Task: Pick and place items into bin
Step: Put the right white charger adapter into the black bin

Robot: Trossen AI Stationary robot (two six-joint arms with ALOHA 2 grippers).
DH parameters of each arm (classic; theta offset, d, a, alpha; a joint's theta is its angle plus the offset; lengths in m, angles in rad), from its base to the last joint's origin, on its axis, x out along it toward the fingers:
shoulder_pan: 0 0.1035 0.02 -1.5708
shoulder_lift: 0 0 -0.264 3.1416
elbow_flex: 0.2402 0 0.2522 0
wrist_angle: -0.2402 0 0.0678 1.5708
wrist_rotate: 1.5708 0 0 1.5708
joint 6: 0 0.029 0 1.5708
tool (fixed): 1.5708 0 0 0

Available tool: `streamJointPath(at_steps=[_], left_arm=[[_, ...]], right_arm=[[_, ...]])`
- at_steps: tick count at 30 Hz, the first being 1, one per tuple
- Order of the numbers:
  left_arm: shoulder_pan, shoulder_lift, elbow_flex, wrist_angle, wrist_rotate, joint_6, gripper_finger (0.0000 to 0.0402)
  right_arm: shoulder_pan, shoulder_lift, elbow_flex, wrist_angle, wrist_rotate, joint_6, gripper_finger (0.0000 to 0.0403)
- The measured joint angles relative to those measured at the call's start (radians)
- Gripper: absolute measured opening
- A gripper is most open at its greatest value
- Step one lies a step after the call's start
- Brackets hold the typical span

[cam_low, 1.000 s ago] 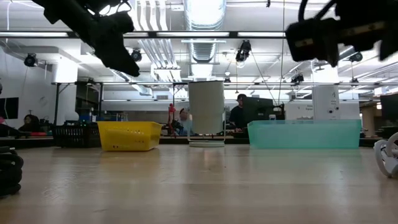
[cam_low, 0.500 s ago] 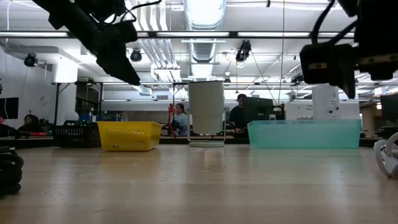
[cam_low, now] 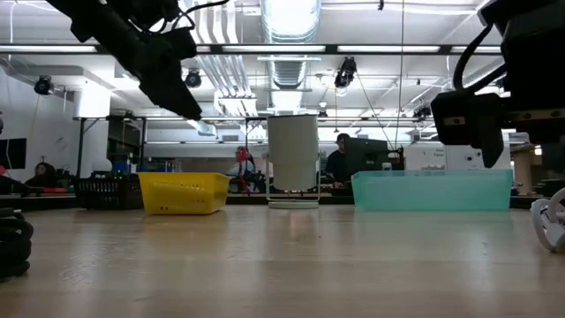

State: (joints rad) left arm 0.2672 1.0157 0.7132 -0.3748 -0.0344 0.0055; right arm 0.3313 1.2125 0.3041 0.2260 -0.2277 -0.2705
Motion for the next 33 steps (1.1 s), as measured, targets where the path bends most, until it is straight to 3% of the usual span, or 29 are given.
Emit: streamJointPath(at_steps=[4, 9, 16, 23, 27, 33], left_arm=[[0.001, 0.000, 0.000, 0.003, 0.000, 0.000, 0.0243], [0.001, 0.001, 0.000, 0.005, 0.000, 0.000, 0.0243], [0.001, 0.001, 0.000, 0.003, 0.000, 0.001, 0.0243], [0.001, 0.001, 0.000, 0.000, 0.000, 0.001, 0.0243], [0.001, 0.001, 0.000, -0.001, 0.000, 0.001, 0.0243], [0.001, 0.001, -0.002, -0.001, 0.000, 0.001, 0.0243]], right_arm=[[0.000, 0.015, 0.001, 0.049, 0.001, 0.034, 0.0215], [0.005, 0.142, 0.074, 0.067, 0.001, 0.040, 0.0215], [0.005, 0.282, 0.227, -0.181, -0.046, 0.019, 0.0215], [0.005, 0.351, 0.248, -0.200, -0.078, -0.053, 0.0209], [0.005, 0.371, 0.251, -0.191, -0.033, -0.061, 0.0176], [0.005, 0.346, 0.251, -0.210, -0.002, -0.080, 0.0077]])
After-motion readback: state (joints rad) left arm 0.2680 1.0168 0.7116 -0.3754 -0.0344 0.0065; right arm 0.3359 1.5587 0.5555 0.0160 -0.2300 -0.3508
